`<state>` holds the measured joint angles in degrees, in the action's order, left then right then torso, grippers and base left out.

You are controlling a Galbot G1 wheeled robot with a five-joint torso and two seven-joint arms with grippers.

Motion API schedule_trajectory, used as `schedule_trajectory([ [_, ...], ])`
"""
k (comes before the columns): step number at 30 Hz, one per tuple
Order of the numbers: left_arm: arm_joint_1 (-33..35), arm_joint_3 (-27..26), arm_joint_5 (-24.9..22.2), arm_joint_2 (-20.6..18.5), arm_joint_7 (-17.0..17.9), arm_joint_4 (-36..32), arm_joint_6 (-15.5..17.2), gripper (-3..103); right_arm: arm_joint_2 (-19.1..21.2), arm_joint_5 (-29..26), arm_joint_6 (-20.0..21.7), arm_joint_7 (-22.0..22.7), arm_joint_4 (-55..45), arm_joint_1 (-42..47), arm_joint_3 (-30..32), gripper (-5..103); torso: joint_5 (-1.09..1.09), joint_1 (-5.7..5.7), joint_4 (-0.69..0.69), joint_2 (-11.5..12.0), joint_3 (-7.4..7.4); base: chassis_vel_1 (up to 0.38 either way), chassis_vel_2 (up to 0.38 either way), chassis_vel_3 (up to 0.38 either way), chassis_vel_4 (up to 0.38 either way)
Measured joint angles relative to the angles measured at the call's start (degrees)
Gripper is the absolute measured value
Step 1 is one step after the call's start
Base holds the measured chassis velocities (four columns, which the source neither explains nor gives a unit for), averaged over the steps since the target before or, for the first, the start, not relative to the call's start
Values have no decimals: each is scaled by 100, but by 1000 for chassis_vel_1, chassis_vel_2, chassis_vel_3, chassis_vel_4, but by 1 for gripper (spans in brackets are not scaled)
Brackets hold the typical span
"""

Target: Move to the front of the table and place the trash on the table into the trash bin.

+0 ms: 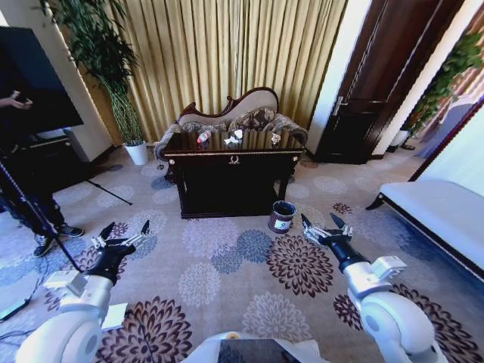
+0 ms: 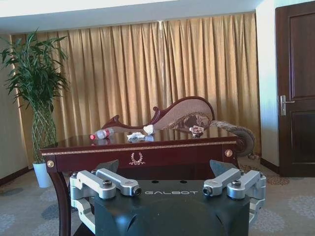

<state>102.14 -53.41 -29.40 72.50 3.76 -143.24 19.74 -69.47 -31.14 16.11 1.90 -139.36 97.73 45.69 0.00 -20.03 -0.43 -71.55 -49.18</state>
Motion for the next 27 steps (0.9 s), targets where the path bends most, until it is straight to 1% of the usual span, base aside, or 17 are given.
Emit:
schedule_trajectory([
  [12,2,-10,0,18,-11,0,-13,100,4,-9,0,-8,3,-12,3,100,0,0,0,0,0,0,0,0,0],
  [27,34,-19,2,65,-86,0,-117,100,-8,-8,3,-16,-13,7,10,100,0,0,0,0,0,0,0,0,0],
])
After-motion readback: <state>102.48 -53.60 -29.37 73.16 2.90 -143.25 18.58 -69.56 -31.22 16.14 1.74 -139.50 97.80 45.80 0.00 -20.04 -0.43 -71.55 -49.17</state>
